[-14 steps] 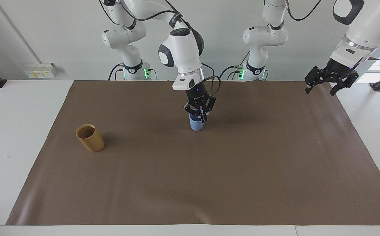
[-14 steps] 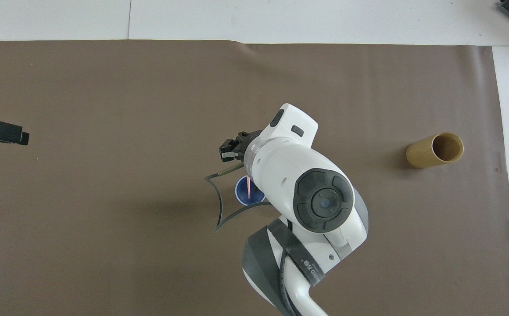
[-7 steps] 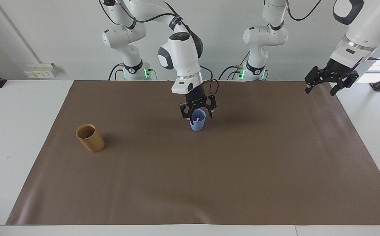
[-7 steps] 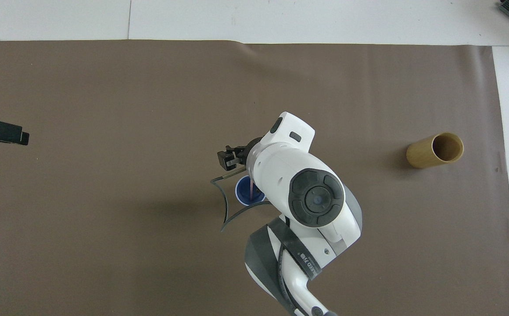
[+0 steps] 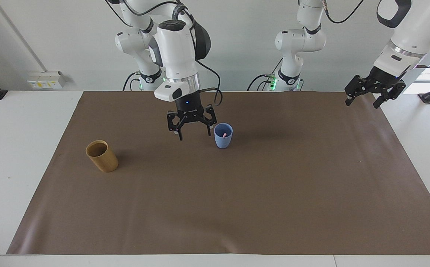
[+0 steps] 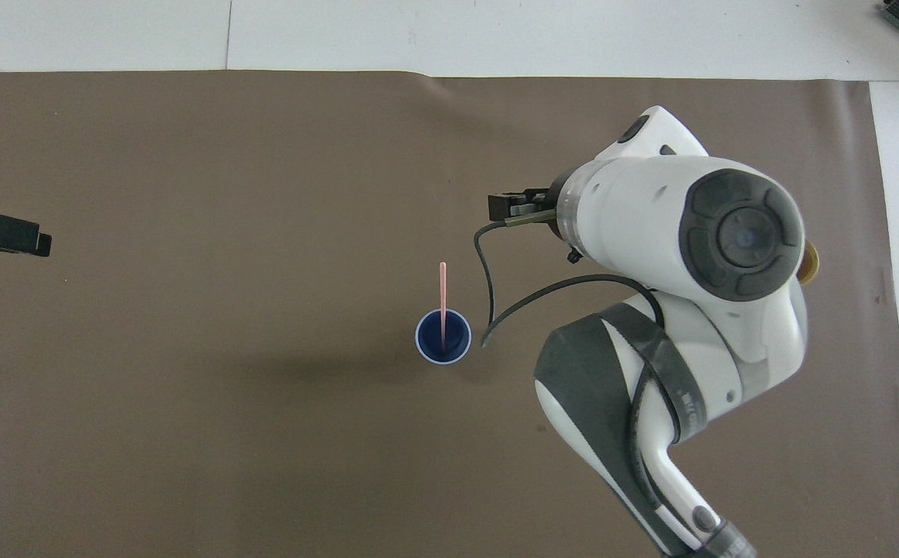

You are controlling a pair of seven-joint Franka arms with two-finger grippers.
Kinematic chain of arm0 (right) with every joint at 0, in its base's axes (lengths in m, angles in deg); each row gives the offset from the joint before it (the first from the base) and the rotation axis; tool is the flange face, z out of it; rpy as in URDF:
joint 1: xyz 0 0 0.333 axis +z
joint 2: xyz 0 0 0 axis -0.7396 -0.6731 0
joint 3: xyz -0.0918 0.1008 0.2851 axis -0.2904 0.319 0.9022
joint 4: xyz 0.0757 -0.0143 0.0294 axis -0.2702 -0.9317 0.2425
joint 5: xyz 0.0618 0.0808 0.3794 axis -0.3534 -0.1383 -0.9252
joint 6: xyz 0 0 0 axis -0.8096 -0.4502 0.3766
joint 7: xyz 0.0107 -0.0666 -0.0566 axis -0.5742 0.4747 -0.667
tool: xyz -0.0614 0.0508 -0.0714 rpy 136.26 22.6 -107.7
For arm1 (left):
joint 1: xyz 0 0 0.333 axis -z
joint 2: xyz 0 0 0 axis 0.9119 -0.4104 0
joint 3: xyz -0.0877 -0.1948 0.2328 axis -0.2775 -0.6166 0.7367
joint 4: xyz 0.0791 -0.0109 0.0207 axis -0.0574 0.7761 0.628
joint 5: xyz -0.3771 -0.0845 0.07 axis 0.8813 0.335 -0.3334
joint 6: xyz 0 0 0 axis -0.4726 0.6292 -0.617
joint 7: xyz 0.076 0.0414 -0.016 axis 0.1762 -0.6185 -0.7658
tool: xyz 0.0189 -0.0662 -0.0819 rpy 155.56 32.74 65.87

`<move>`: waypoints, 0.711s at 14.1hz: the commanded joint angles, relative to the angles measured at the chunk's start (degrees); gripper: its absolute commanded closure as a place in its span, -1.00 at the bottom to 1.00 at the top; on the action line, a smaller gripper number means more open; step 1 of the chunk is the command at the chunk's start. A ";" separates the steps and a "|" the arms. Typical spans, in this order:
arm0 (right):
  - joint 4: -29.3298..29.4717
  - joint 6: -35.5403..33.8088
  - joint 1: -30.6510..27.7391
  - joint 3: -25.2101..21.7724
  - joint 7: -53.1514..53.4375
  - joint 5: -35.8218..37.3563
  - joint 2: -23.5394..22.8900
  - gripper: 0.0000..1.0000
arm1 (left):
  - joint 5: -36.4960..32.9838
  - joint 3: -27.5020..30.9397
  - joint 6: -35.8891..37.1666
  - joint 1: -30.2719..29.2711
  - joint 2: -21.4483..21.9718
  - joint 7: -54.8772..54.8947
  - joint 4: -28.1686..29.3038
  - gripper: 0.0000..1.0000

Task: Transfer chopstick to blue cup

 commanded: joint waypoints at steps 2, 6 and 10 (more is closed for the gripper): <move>0.15 -9.07 -5.70 0.64 -2.76 0.44 4.95 -1.00 | -0.95 -0.30 2.51 -0.63 -0.39 0.02 -1.17 -1.00; 7.25 -24.88 -10.18 0.55 -4.62 0.26 6.63 -1.00 | -3.59 -0.39 9.71 -0.63 0.49 0.02 -1.25 -1.00; 10.78 -33.60 -14.66 0.47 -5.67 -0.87 7.07 -1.00 | -3.59 -0.48 9.99 -0.54 0.49 0.02 -1.34 -1.00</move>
